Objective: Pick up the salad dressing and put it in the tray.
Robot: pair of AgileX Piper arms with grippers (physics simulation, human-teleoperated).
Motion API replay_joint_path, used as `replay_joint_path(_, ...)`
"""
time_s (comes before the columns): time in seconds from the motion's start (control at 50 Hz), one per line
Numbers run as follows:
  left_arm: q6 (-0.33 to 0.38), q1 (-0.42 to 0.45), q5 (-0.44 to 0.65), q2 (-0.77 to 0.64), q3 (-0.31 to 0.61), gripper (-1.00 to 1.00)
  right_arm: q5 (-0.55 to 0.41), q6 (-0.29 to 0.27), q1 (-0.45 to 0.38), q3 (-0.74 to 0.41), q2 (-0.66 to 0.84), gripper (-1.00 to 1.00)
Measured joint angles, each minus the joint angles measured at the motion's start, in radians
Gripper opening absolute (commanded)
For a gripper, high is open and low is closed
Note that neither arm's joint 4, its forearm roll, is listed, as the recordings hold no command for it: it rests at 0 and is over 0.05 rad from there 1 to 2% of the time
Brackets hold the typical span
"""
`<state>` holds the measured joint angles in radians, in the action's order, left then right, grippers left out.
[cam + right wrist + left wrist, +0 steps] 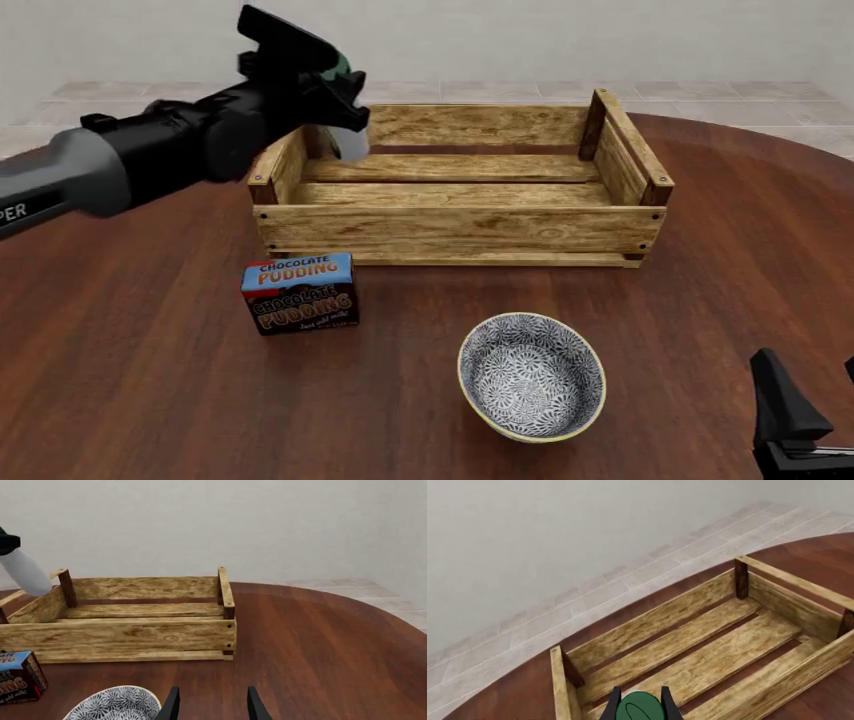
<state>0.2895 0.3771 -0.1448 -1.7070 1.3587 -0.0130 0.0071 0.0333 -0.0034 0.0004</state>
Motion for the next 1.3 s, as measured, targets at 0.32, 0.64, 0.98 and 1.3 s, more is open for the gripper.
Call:
replay_joint_path(0.32, 0.014, 0.011, 0.051, -0.091, 0.109, -1.0, 0.001, -0.003, -0.008, -0.001, 0.0, 1.0)
replay_joint_path(0.64, 0.047, 0.034, 0.171, -0.185, 0.286, -1.0, 0.001, -0.006, -0.02, -0.001, 0.0, 1.0)
replay_joint_path(0.98, 0.065, 0.053, 0.292, -0.28, 0.449, -1.0, -0.002, -0.011, -0.032, 0.0, 0.0, 1.0)
replay_joint_path(1.3, 0.084, 0.056, 0.378, -0.364, 0.546, -1.0, -0.002, -0.014, -0.038, 0.0, 0.0, 1.0)
